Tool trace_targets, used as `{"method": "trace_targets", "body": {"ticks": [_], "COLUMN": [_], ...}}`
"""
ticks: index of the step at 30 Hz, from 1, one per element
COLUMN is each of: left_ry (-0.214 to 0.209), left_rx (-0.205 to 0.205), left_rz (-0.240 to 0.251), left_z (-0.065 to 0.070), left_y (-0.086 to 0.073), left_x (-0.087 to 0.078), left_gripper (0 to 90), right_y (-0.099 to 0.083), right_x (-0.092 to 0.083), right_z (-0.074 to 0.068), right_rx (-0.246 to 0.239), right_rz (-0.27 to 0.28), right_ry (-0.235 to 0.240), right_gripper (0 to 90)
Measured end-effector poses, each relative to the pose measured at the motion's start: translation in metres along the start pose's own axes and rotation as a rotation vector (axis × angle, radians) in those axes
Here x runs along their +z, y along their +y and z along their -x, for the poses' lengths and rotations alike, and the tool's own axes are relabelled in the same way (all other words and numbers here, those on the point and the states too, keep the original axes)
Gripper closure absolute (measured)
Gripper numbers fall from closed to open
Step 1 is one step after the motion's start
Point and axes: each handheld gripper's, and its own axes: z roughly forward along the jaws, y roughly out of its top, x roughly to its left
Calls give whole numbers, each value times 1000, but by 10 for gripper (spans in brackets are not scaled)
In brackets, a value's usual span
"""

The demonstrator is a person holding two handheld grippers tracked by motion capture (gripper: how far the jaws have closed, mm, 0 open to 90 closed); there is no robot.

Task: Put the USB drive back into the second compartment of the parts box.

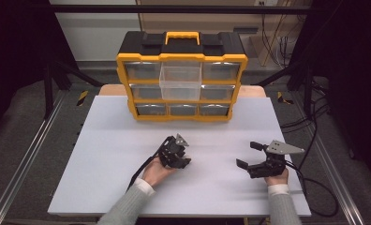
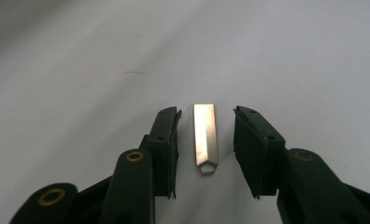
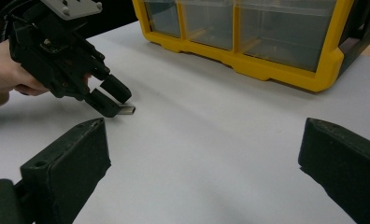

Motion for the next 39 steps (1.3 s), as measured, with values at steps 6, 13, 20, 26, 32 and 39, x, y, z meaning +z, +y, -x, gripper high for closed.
{"method": "trace_targets", "body": {"ticks": [6,13,20,26,32,39], "left_ry": [-2,0,14,16,16,2], "left_rx": [-2,3,11,12,14,11], "left_rz": [-2,-3,-7,-10,-16,-17], "left_z": [0,1,2,2,2,0], "left_y": [0,1,1,1,2,2], "left_x": [2,2,2,2,2,2], "left_gripper": [660,698,739,760,782,787], "right_y": [0,0,0,0,0,0], "right_x": [0,0,0,0,0,0], "right_z": [0,0,0,0,0,0], "right_rx": [1,2,1,0,0,-1], "right_rz": [0,0,0,0,0,0], "right_ry": [0,0,1,0,0,-1], "right_gripper": [23,24,24,24,24,24]}}
